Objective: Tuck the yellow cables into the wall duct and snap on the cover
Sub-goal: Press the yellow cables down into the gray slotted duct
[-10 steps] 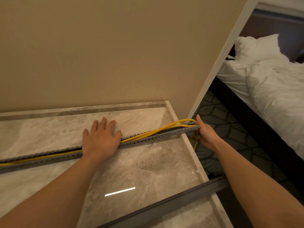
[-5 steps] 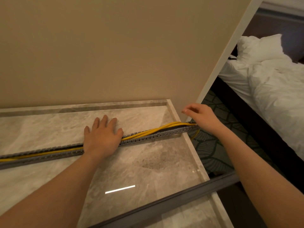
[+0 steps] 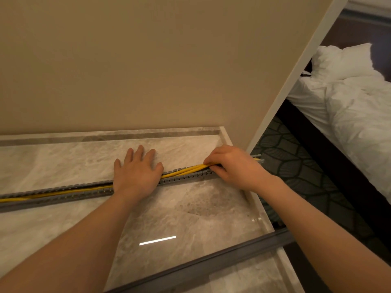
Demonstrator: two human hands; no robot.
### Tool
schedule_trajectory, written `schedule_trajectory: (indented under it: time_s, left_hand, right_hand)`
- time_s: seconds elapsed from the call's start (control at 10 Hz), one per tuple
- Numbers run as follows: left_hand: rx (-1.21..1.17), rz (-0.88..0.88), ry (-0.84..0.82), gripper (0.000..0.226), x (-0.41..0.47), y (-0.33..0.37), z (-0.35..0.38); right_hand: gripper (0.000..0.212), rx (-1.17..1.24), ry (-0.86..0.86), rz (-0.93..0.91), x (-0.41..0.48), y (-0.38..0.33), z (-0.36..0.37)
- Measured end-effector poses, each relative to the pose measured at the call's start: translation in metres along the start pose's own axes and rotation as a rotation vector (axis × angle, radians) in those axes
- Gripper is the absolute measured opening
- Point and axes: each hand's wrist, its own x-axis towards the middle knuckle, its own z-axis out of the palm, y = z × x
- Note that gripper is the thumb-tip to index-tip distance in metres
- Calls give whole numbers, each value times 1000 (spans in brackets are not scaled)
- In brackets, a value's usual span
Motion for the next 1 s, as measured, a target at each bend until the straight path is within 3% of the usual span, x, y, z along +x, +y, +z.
schedule_trajectory:
  time_s: [0.5,0.7,1.0]
  left_hand:
    - [6,2,9,55,0,1,1]
    - [7,3,9,54,0,0,1]
    - [6,-10,10,54,1,1,0]
  right_hand:
    - [27,-54,-53,-11,8,-30,8]
    - [30,-212,-17,-71,5,-39,13]
    - [30,-158,107,-2,-17,-43,31]
